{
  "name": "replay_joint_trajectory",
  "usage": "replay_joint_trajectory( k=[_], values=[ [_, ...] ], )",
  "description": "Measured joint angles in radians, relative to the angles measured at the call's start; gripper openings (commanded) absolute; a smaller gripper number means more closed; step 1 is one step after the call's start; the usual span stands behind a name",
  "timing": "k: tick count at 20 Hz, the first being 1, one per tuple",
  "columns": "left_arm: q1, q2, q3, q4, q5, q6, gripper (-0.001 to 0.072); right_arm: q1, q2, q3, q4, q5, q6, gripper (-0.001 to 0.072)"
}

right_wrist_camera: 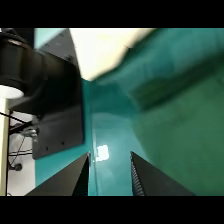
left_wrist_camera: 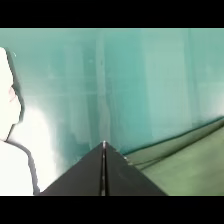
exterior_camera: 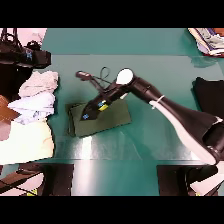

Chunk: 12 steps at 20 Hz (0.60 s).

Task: Fold the shirts.

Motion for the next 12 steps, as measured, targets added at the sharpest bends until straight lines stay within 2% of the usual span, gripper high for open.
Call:
replay_joint_trajectory(
  k=[5,6,8,12],
  values=[
    [0.002,0.002,0.0,0.002,-0.019,0.0,0.0022,-0.248,0.114,-0.259,-0.065,-0.009,0.057,0.0287],
    [0.002,0.002,0.0,0.002,-0.019,0.0,0.0022,-0.296,0.132,-0.308,-0.068,-0.029,0.062,0.0335],
    [0.002,0.002,-0.001,0.002,-0.018,0.0,0.0022,-0.386,0.161,-0.402,-0.063,-0.076,0.069,0.0529],
    [0.002,0.001,-0.002,0.001,-0.01,0.0,0.0022,-0.475,0.153,-0.512,-0.003,-0.15,0.077,0.0529]
  ],
)
